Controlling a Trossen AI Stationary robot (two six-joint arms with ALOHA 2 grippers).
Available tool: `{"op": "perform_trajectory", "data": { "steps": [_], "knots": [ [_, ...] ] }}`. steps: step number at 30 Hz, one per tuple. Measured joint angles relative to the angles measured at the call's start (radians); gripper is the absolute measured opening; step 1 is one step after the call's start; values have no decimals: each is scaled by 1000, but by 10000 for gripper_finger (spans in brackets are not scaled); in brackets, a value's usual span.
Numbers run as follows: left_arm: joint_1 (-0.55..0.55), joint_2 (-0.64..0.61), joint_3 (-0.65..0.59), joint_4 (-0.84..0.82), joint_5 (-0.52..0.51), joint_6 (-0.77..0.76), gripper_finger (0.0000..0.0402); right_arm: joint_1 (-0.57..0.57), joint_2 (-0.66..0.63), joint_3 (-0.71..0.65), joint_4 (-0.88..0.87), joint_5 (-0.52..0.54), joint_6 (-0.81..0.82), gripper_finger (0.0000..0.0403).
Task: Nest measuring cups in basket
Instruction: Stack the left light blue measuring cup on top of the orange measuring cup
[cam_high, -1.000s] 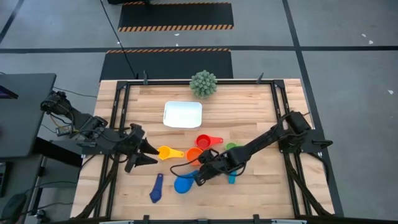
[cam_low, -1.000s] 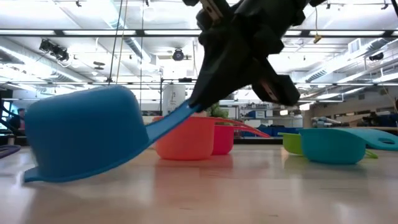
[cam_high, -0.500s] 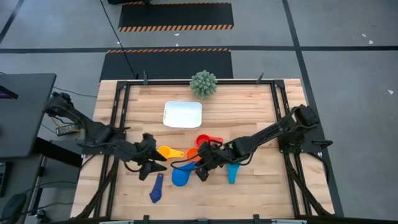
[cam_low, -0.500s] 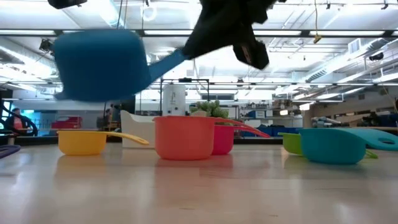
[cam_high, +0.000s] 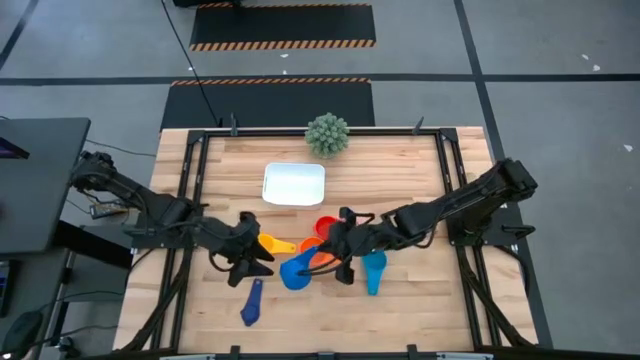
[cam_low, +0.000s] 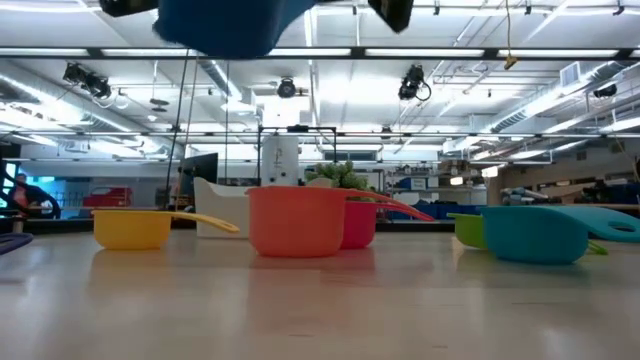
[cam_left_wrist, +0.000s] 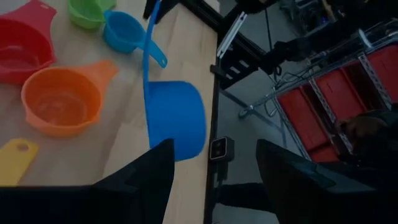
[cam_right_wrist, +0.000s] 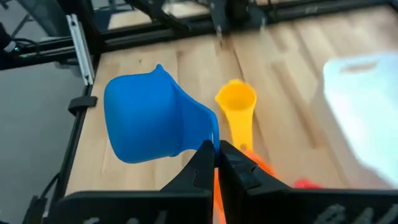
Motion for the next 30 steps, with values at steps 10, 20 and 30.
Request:
{"op": "perform_trajectory", "data": {
  "steps": [10,20,30],
  "knots": [
    [152,23,-1,9,127,113,231,-8,-128,0,-101,2,-69,11],
    [271,139,-1,160,272,166,231,11,-188,0,-307,67,-62,11],
    [307,250,-1,349,359,165,231,22,-223,-39,-371,70,-53,11]
  ]
}}
